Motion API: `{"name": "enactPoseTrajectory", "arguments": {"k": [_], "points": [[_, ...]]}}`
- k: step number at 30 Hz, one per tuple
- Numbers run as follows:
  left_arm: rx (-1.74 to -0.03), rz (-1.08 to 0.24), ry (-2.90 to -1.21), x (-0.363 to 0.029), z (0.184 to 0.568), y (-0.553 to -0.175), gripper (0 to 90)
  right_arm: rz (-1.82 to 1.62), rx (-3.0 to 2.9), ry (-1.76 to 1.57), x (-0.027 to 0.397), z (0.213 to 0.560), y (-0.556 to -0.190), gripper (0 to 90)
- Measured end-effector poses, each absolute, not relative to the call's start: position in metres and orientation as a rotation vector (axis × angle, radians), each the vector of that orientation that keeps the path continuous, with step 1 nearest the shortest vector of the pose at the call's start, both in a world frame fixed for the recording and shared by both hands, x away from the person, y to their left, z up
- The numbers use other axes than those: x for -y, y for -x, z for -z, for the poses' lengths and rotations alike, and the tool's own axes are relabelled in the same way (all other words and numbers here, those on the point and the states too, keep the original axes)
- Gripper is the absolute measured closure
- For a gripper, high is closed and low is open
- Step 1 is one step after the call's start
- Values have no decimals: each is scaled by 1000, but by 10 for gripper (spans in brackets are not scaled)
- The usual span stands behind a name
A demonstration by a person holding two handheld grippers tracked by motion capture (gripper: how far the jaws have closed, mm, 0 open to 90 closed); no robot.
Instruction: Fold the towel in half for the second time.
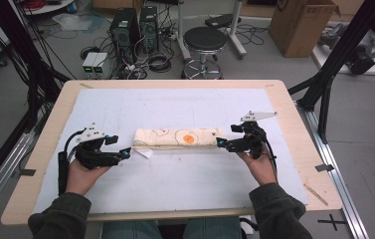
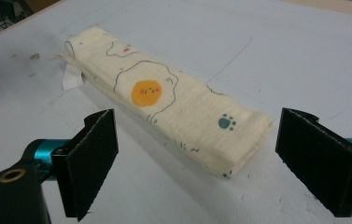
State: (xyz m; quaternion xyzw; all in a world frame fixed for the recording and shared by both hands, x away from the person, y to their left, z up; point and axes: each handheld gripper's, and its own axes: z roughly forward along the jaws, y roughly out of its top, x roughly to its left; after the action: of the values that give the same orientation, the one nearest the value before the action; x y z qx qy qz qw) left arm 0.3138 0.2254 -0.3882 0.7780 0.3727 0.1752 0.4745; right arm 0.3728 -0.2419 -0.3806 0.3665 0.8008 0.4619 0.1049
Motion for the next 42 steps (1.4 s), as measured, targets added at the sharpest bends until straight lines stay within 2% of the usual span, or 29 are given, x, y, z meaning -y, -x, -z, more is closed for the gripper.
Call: {"name": "enactPoseTrajectory", "arguments": {"k": [42], "points": [[-922,-429,-1939,-235,406,-271,271,-1356,-2348,-1068,272,405,-318,119]]}}
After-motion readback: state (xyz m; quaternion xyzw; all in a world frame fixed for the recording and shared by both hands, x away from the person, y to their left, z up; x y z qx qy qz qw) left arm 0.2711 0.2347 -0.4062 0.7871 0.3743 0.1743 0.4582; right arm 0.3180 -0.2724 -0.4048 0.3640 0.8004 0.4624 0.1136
